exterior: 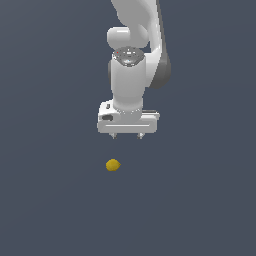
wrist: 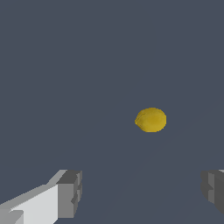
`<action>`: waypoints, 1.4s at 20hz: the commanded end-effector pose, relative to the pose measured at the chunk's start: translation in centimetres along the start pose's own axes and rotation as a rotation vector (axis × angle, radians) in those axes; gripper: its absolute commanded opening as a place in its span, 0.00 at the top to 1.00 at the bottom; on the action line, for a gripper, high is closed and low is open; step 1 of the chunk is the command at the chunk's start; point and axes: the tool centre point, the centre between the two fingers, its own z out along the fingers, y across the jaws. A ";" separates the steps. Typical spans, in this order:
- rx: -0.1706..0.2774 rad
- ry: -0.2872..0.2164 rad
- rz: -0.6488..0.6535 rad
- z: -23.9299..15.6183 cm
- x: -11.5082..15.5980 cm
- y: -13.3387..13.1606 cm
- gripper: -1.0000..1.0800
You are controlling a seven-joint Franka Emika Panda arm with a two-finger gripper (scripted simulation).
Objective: Pick up the object and move it to a goal position.
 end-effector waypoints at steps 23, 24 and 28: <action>0.012 0.003 0.060 0.8 0.8 -1.5 0.04; 0.013 0.000 0.083 1.2 1.0 -1.3 0.04; 0.016 -0.014 0.194 3.1 1.7 0.1 0.04</action>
